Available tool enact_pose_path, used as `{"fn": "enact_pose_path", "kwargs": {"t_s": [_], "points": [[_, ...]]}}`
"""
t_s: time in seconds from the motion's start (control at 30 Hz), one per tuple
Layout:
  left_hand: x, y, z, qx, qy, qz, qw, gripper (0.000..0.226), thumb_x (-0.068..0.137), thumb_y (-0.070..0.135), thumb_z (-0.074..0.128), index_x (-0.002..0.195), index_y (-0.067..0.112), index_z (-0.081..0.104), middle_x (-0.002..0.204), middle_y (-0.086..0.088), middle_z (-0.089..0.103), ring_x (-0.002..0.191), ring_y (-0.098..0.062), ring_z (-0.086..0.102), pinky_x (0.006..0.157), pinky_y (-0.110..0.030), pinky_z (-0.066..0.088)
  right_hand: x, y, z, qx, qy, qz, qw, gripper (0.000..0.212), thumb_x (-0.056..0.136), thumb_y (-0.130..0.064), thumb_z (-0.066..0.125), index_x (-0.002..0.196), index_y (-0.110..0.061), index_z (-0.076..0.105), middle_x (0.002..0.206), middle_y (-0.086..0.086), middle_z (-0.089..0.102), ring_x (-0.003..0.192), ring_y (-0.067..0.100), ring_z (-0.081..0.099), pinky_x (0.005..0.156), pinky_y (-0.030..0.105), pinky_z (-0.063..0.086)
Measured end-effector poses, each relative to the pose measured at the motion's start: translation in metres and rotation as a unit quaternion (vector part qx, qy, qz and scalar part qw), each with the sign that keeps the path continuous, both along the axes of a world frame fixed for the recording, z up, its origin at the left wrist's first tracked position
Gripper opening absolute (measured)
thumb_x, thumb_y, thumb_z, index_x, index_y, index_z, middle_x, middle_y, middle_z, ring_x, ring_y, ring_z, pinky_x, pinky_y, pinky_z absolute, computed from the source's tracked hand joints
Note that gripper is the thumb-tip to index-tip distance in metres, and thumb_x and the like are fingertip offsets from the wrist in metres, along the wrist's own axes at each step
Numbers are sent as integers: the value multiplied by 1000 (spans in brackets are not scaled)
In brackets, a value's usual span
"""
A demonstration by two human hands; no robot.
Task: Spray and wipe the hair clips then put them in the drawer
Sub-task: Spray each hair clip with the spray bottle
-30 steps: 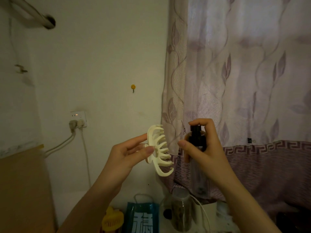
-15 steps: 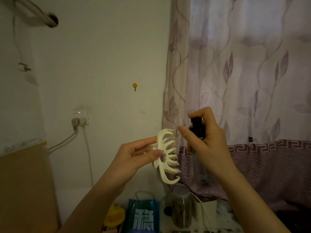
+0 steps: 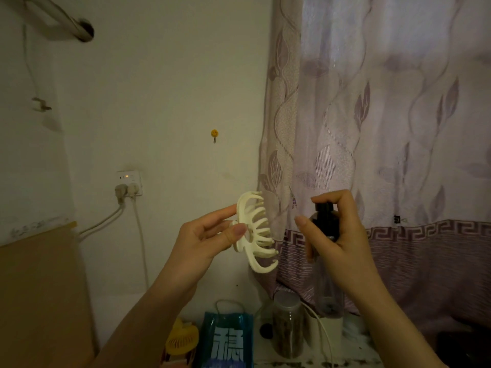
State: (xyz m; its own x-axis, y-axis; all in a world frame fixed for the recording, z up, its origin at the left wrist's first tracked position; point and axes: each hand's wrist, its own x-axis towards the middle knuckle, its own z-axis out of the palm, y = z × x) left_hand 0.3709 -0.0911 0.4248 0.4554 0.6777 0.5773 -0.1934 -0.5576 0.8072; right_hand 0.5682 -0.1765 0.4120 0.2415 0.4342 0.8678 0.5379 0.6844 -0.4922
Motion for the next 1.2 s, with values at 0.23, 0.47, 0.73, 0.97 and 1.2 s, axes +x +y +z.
{"fn": "enact_pose_path", "kwargs": {"t_s": [0.23, 0.47, 0.73, 0.97, 1.2], "points": [[1, 1, -1, -25, -47, 27, 998, 60, 62, 39, 69, 120, 23, 65, 100, -10, 74, 100, -26, 68, 89, -33, 55, -9, -2, -19, -11, 0, 20, 1000, 27, 78, -40, 65, 97, -33, 48, 73, 3, 57, 49, 21, 56, 47, 36, 50], [0, 1, -1, -24, -42, 29, 998, 57, 65, 38, 68, 120, 25, 64, 99, -5, 74, 100, -23, 68, 92, -38, 53, -15, 0, -24, -1, -24, -11, 1000, 21, 84, -39, 64, 89, -36, 45, 68, 7, 55, 48, 17, 54, 45, 39, 48], [-2, 2, -3, -23, -39, 30, 999, 54, 66, 37, 67, 119, 26, 64, 98, -5, 74, 98, -22, 69, 89, -34, 56, -18, 3, -27, -2, -6, -5, 1000, 21, 85, -35, 64, 84, -35, 43, 61, 5, 55, 46, 17, 54, 43, 38, 46], [-3, 3, -6, -21, -35, 27, 999, 55, 64, 41, 68, 118, 29, 65, 97, -5, 74, 99, -23, 68, 92, -38, 53, -17, 3, -28, -9, 54, 30, 998, 24, 78, -39, 66, 96, -35, 50, 73, 2, 55, 49, 15, 55, 45, 28, 48], [0, 4, -12, -27, -31, 26, 999, 52, 68, 36, 67, 119, 27, 63, 98, -3, 75, 98, -20, 69, 88, -35, 55, -20, 4, -29, -39, 121, 100, 987, 51, 70, -33, 72, 117, -36, 52, 72, 6, 62, 55, 19, 62, 53, 27, 53]]}}
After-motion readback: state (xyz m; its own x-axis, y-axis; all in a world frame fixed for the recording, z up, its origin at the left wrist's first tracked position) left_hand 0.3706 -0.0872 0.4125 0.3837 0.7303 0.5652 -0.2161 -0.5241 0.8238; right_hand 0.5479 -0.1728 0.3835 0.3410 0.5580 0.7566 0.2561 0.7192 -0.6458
